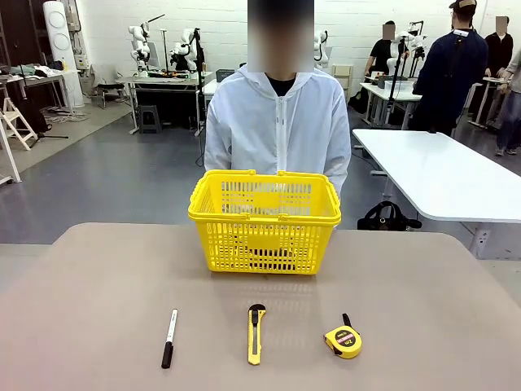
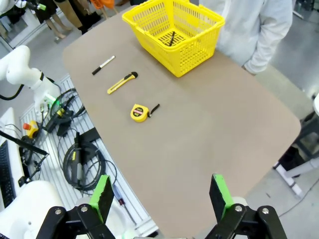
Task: Place the items the person wants into the basket.
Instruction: Pick up the item the person points to and place it in the Market Basket.
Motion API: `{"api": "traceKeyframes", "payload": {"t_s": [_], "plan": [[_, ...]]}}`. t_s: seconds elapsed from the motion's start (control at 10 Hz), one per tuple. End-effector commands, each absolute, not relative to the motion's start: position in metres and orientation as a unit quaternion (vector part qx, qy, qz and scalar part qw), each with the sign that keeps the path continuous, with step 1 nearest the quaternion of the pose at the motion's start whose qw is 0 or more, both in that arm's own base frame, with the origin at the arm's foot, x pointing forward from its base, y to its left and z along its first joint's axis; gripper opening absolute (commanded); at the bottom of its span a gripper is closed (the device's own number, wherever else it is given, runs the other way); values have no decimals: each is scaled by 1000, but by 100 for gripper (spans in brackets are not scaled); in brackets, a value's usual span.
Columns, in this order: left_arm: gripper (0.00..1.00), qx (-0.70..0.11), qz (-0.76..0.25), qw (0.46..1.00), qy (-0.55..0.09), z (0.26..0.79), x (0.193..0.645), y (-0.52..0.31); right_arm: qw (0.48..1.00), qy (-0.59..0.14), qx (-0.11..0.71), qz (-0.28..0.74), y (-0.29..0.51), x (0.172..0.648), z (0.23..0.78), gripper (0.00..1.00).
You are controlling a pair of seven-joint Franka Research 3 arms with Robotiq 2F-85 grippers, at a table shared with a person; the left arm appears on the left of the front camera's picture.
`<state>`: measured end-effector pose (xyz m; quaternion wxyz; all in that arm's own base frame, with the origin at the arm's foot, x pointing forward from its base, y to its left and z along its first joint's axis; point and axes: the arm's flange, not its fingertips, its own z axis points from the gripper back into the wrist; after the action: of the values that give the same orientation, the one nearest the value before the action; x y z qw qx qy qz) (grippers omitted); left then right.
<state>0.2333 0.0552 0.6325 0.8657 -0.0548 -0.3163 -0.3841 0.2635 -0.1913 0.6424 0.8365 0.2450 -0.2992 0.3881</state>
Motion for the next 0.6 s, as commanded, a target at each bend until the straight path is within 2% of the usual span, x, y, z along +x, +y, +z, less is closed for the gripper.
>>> {"api": "traceKeyframes", "payload": {"t_s": [0.0, 0.5], "plan": [[100, -82, -387, 857, -329, 652, 238, 62, 828, -311, 255, 392, -190, 264, 643, 100], [100, -108, -380, 854, -339, 662, 254, 64, 828, -311, 255, 392, -190, 264, 643, 100]]}}
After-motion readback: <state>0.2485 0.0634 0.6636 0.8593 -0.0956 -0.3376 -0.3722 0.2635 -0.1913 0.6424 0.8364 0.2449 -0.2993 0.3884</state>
